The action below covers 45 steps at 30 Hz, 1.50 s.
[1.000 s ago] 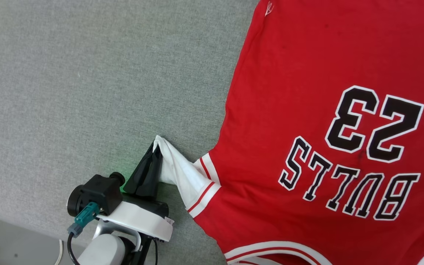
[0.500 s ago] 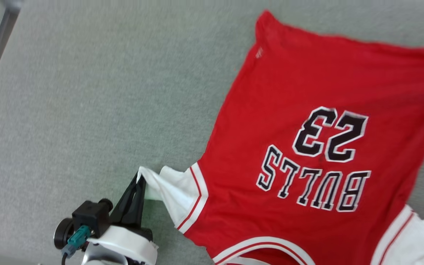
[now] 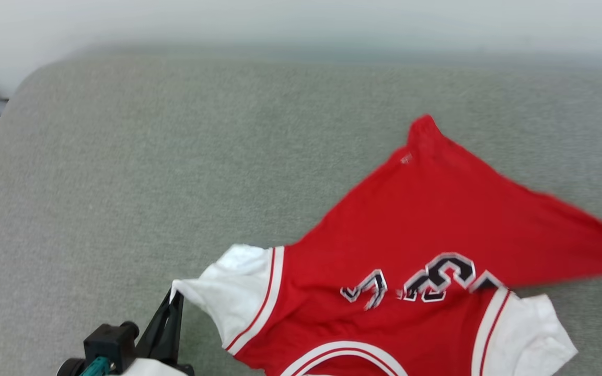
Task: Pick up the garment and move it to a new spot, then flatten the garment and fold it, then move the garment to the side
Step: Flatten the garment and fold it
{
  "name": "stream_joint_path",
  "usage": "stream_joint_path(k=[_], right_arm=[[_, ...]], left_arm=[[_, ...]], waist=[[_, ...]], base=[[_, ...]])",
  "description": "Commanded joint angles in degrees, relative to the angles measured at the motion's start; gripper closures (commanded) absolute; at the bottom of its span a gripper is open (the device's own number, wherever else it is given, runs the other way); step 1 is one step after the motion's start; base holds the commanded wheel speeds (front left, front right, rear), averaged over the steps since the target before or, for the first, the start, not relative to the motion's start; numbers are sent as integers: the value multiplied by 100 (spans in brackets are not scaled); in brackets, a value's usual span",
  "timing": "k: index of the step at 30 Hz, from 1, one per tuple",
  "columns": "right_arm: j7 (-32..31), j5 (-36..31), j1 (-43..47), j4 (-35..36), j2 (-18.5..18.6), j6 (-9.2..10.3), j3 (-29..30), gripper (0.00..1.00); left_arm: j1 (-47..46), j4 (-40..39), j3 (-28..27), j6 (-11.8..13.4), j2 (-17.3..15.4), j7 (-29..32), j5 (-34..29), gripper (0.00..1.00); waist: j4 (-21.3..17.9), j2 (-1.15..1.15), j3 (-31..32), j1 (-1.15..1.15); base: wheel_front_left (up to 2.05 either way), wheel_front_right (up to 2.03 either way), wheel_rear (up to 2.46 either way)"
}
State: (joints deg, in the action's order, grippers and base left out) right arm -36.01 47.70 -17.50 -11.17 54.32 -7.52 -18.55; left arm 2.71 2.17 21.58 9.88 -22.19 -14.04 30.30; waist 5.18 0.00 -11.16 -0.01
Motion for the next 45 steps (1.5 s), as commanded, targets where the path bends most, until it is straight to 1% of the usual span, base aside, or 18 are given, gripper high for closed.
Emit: stream_joint_path(k=[1, 5, 10, 11, 15, 19, 20, 21, 26, 29, 32, 35, 38, 40, 45], right_arm=[[78, 75, 390, 30, -62, 6, 120, 100], [257, 88, 1368, 64, -315, 6, 495, 100], [408, -23, 2341, -100, -876, 6, 666, 100], [408, -23, 2341, -100, -876, 6, 666, 100], [483, -113, 2795, -253, -1306, 5, 703, 100], [656, -259, 2835, -367, -1507, 5, 873, 100], [721, -290, 2779, -331, -1518, 6, 947, 55], [797, -307, 2705, -278, -1514, 9, 1048, 0], [1086, -384, 2381, 250, -1408, 5, 1603, 0], [1182, -503, 2160, 713, -1299, 5, 1923, 0], [1078, -629, 1859, 1204, -1203, 5, 2103, 0], [813, -743, 1495, 1652, -1154, 5, 2118, 0], [463, -922, 1018, 1963, -1135, 5, 1936, 0], [191, -998, 635, 2009, -1074, 5, 1705, 0], [-435, -1131, -400, 1718, -969, 5, 911, 0]], left_arm=[[99, -13, -30, 46, -34, 19, 11, 100], [257, -58, -72, 116, -86, 15, 60, 100], [306, -82, -60, 124, -128, 45, 62, 100], [306, -82, -60, 124, -128, 45, 62, 100], [306, -82, -48, 124, -157, 68, 70, 100], [297, -83, -47, 134, -184, 90, 75, 100], [297, -84, -51, 142, -186, 87, 79, 100], [303, -85, -52, 151, -191, 88, 81, 100], [342, -134, -32, 178, -213, 98, 67, 100], [304, -198, -7, 181, -225, 112, 32, 100], [197, -269, 21, 188, -234, 133, 3, 100], [97, -334, 68, 185, -222, 152, -50, 100], [-34, -384, 120, 159, -200, 155, -106, 100], [-144, -415, 158, 137, -183, 163, -143, 100], [-429, -456, 267, 100, -118, 154, -226, 100]], waist=[[-152, 0, 173, 1], [-257, 0, 284, 1], [-283, 0, 330, 1], [-283, 0, 330, 1], [-297, 0, 319, 1], [-321, 0, 322, 1], [-329, 0, 330, 1], [-336, 0, 341, 1], [-334, 0, 392, 1], [-288, 0, 363, 1], [-222, 0, 264, 1], [-142, 0, 134, 1], [-34, 0, -29, 1], [50, 0, -154, 1], [248, 0, -452, 1]], base=[[0, 0, 0], [0, 0, 0], [0, 0, 0], [0, 0, 0], [0, 0, 0], [0, 0, 0], [0, 0, 0], [0, 0, 0], [0, 0, 0], [0, 0, 0], [0, 0, 0], [0, 0, 0], [0, 0, 0], [0, 0, 0], [0, 0, 0]])
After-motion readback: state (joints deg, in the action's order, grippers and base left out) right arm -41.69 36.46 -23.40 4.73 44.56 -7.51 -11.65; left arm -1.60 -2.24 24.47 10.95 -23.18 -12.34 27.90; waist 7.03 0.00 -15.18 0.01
